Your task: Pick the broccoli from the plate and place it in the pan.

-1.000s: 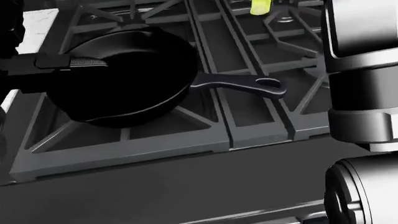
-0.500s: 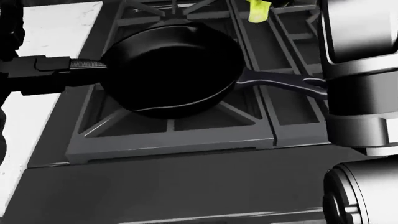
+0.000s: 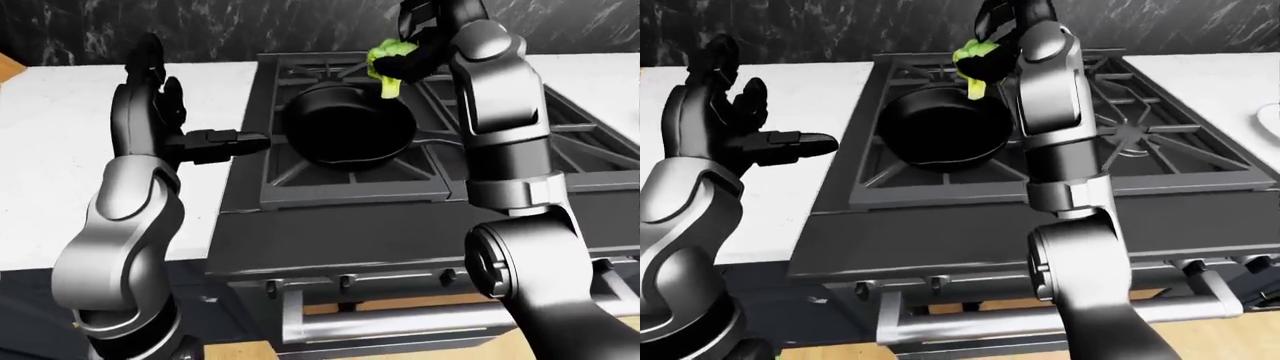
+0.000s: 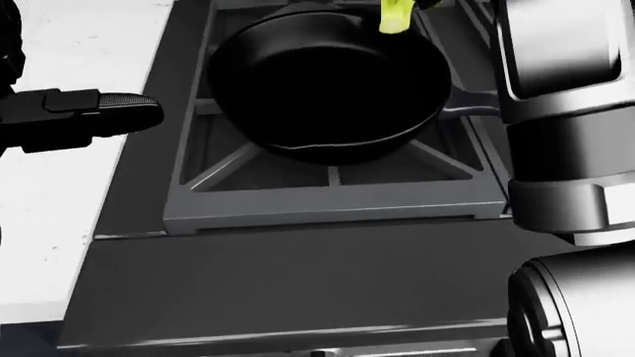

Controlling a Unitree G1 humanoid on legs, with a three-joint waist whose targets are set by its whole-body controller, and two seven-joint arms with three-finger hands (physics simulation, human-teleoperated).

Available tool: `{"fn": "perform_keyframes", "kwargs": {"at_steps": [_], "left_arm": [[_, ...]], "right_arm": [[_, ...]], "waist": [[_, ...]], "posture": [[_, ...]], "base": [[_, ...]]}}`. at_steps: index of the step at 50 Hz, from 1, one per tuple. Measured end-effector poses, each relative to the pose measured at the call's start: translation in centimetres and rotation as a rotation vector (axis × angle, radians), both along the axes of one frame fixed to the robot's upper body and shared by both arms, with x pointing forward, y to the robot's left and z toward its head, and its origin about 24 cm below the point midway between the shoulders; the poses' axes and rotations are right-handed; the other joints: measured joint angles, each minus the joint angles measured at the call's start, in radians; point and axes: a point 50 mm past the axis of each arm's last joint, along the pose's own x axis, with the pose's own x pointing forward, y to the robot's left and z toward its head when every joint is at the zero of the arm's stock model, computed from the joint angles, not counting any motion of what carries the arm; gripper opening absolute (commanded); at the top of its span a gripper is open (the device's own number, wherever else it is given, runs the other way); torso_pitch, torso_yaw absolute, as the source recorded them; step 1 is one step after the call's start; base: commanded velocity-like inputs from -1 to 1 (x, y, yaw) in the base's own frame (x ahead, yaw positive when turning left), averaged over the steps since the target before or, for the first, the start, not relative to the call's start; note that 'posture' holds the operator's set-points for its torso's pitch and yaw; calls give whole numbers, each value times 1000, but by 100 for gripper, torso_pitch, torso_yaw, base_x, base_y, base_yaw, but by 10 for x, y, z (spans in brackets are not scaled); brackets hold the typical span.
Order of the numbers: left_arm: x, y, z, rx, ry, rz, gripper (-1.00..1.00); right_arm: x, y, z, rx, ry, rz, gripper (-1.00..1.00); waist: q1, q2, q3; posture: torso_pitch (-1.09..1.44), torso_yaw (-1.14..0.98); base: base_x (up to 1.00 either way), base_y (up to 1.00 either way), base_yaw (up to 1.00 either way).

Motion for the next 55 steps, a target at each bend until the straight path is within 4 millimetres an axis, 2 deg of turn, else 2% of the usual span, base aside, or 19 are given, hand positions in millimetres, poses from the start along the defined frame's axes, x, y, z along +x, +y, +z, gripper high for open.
{"fn": "perform_keyframes", "kwargs": {"at_steps": [2,6,12,18,29,37,55], "left_arm": [[0,-2,-3,-1,7,-10,100],[1,-4,-2,2,7,-25,100],[-2,-6,3,5,-21,-30,100],[-2,-6,2,5,-10,-31,100],[-1,-4,0,3,-4,-23,100],[-2,-3,3,0,-11,-20,100],[-3,-2,6,-2,-14,-21,100]], "right_arm": [[0,-3,-3,3,7,-7,-100],[-1,-7,-5,10,15,-25,-100],[-6,1,0,10,-8,-1,-100],[-11,10,8,13,-21,34,-100],[-12,33,12,8,-14,110,-100],[-12,53,2,-21,14,186,-100],[-10,61,-19,-32,54,207,-100]], "waist": [[-1,15,2],[-8,40,-12],[-18,55,-21],[-23,54,-19],[-24,49,-18],[-24,50,-19],[-25,56,-21]], "posture": [[0,0],[0,0],[0,0],[0,0],[0,0],[0,0],[0,0]], "base": [[0,0,0],[0,0,0],[0,0,0],[0,0,0],[0,0,0],[0,0,0],[0,0,0]]}}
